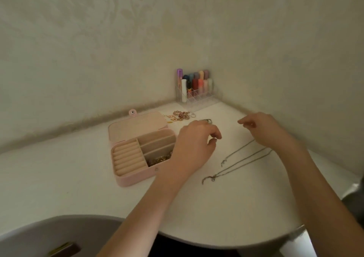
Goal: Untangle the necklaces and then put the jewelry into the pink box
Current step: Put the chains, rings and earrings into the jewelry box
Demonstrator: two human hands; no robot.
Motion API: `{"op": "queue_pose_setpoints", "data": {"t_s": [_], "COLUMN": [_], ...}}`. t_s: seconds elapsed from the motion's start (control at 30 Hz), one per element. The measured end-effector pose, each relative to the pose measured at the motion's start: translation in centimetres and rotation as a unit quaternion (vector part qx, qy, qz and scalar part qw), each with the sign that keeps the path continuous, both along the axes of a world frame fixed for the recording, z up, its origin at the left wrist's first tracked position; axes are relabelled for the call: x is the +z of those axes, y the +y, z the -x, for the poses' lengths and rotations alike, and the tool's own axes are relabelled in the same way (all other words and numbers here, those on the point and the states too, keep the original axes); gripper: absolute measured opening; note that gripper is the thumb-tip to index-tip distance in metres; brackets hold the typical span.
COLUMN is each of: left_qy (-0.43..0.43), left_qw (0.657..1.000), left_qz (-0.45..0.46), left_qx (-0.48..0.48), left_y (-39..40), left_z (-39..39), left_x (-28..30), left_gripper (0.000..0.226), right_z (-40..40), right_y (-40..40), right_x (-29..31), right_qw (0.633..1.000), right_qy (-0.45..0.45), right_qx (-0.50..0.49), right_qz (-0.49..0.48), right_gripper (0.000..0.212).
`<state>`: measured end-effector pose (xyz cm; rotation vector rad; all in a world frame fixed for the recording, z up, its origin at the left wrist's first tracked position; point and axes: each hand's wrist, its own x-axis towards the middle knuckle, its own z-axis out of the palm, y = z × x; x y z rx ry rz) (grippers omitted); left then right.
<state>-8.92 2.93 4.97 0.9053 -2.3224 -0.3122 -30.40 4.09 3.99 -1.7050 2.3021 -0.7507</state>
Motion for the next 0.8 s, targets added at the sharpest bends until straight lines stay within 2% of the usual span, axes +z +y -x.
{"op": "queue_pose_setpoints", "data": {"t_s": [0.13, 0.27, 0.43, 0.57, 0.6, 0.67, 0.73, 0.8], "left_qy": [-0.05, -0.046, 0.001, 0.05, 0.062, 0.099, 0.139, 0.175], "left_qw": [0.997, 0.995, 0.996, 0.995, 0.993, 0.987, 0.975, 0.958], "left_qz": [-0.026, -0.036, -0.043, -0.062, -0.074, -0.116, -0.169, -0.222], "left_qx": [-0.061, -0.079, -0.084, -0.066, -0.062, -0.056, -0.046, -0.041], "left_y": [-0.2, -0.3, -0.5, -1.0, -1.0, -1.0, -1.0, -1.0], "left_z": [4.7, 6.0, 5.5, 5.7, 5.8, 5.7, 5.7, 5.8], "left_x": [-0.9, -2.7, -4.4, -4.6, -4.6, -4.4, -4.1, -4.0], "left_gripper": [0.023, 0.024, 0.022, 0.019, 0.018, 0.02, 0.027, 0.038], "right_z": [3.0, 2.9, 2.5, 2.2, 1.8, 0.8, -0.3, -1.2], "right_y": [1.7, 1.9, 1.0, 1.4, 1.6, 2.0, 2.2, 2.4], "right_x": [-1.7, -2.8, -2.5, -2.6, -2.6, -2.4, -1.7, -0.9], "right_qw": [0.991, 0.982, 0.978, 0.987, 0.989, 0.979, 0.942, 0.912], "right_qy": [0.086, 0.139, 0.128, 0.094, 0.067, -0.071, -0.241, -0.33], "right_qx": [-0.088, -0.128, -0.164, -0.124, -0.108, -0.068, -0.015, 0.024], "right_qz": [-0.048, -0.023, -0.013, 0.029, 0.074, 0.176, 0.233, 0.242], "right_gripper": [0.045, 0.036, 0.026, 0.029, 0.028, 0.024, 0.02, 0.017]}}
